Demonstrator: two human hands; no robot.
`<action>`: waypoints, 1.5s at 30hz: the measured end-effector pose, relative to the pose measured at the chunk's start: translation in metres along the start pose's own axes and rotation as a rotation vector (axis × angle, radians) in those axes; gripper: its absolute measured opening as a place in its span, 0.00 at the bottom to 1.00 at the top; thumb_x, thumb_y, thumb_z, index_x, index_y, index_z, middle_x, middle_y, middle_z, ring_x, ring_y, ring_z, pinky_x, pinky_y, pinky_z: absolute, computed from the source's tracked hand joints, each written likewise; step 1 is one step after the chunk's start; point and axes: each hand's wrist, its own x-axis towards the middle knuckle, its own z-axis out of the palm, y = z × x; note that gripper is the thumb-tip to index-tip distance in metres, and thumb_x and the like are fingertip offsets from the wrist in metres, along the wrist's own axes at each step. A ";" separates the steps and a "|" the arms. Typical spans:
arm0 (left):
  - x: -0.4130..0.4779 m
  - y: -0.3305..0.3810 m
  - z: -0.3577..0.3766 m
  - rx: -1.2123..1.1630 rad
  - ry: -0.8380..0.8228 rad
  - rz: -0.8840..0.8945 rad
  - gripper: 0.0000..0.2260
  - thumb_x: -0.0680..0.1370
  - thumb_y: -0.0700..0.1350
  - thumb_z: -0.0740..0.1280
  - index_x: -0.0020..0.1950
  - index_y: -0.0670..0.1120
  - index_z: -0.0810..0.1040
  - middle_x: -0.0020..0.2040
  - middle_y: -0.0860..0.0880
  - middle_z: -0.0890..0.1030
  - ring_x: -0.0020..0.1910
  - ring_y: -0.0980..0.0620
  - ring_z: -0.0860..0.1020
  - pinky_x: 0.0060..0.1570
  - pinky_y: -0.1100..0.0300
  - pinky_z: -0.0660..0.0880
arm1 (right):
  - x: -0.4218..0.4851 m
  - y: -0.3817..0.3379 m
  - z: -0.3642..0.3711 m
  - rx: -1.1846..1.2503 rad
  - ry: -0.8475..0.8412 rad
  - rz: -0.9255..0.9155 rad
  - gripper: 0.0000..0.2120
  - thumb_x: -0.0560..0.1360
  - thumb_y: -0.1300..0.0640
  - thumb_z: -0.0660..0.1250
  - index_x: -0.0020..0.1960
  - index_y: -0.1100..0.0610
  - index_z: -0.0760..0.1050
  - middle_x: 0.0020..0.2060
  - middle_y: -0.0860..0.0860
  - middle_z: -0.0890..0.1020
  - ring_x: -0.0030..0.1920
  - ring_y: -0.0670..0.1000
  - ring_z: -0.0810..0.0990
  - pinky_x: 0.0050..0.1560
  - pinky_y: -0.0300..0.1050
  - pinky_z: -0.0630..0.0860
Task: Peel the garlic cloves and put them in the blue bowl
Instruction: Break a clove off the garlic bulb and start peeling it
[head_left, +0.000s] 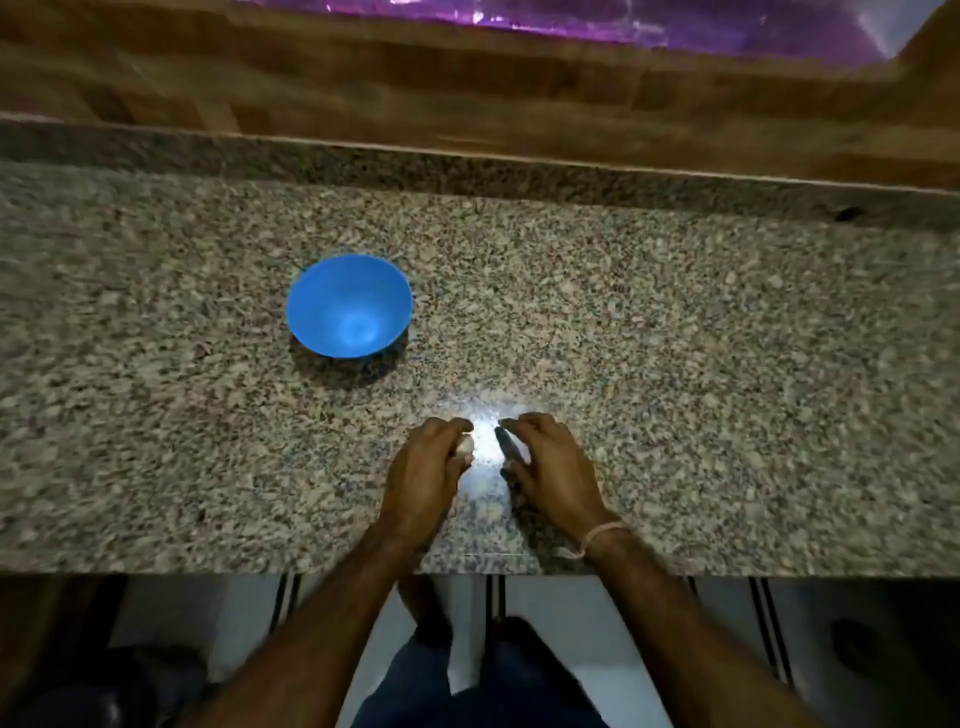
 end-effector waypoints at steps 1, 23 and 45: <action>0.004 -0.005 0.001 -0.031 0.032 0.004 0.09 0.79 0.43 0.72 0.59 0.49 0.80 0.50 0.50 0.78 0.48 0.49 0.77 0.44 0.54 0.73 | 0.002 0.000 0.005 -0.036 0.003 -0.019 0.18 0.79 0.56 0.74 0.68 0.52 0.78 0.66 0.54 0.77 0.62 0.60 0.77 0.53 0.56 0.80; 0.017 0.045 -0.003 -1.385 0.001 -0.829 0.18 0.79 0.46 0.69 0.68 0.43 0.79 0.61 0.42 0.84 0.57 0.50 0.83 0.61 0.54 0.76 | 0.023 -0.029 -0.029 1.093 -0.056 0.300 0.11 0.77 0.68 0.73 0.58 0.59 0.84 0.51 0.53 0.87 0.51 0.53 0.85 0.55 0.48 0.83; 0.031 0.097 -0.005 -1.366 0.127 -0.764 0.10 0.77 0.44 0.70 0.57 0.43 0.79 0.55 0.43 0.86 0.55 0.50 0.84 0.52 0.59 0.82 | 0.025 -0.009 -0.063 1.131 -0.050 0.175 0.12 0.78 0.65 0.74 0.61 0.58 0.84 0.56 0.52 0.86 0.59 0.52 0.85 0.58 0.46 0.82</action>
